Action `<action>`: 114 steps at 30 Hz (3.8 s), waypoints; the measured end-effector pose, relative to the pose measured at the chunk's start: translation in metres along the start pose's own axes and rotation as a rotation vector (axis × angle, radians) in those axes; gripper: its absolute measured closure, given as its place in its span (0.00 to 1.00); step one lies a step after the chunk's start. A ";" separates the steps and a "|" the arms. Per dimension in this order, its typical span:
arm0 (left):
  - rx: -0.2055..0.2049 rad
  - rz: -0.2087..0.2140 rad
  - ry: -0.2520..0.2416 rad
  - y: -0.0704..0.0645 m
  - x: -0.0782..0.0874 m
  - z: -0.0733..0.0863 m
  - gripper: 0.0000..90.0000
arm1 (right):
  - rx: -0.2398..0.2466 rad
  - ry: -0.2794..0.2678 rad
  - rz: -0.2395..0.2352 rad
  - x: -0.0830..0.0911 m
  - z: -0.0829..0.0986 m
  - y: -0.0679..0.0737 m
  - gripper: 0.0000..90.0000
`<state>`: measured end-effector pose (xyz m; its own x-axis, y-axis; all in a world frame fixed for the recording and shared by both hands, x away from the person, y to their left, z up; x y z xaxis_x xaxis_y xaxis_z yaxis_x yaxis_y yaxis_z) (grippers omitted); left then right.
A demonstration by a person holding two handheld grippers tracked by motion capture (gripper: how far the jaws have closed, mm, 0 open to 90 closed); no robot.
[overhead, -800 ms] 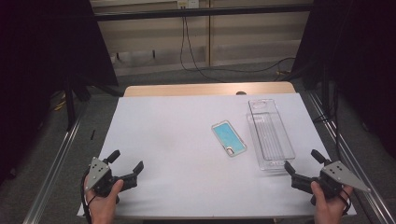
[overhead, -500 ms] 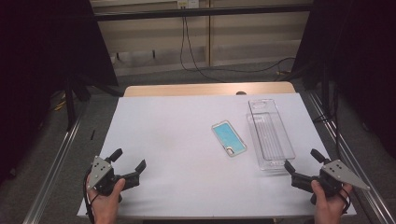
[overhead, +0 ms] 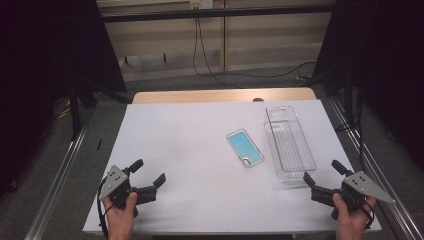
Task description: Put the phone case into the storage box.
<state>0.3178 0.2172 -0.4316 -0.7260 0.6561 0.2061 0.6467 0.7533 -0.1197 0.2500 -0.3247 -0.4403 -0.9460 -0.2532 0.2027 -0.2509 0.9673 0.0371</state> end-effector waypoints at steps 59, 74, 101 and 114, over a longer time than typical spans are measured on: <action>-0.119 0.247 0.032 -0.079 -0.180 -0.029 0.04 | 0.021 0.019 -0.058 0.000 0.001 0.004 0.00; -0.143 0.255 0.042 -0.088 -0.225 -0.038 0.04 | 0.021 0.013 -0.062 0.003 0.001 0.003 0.00; -0.117 0.252 0.004 -0.090 -0.270 -0.057 0.07 | 0.021 0.009 -0.065 0.003 0.001 0.003 0.00; -0.140 0.237 0.023 -0.088 -0.281 -0.060 0.22 | 0.023 0.007 -0.071 0.005 0.001 0.003 0.00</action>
<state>0.4788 -0.0356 -0.4208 -0.5457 0.8110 0.2109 0.8253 0.5637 -0.0324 0.2448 -0.3231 -0.4404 -0.9243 -0.3206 0.2072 -0.3219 0.9463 0.0286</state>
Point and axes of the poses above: each handheld gripper's, and its own axes: x roughly backward along the jaws, z roughly out of its underside, y roughly to its left, the point moved 2 cm from there along -x, roughly forward along the jaws, and after that the axes turned 1 degree about z, right-handed, at the moved point
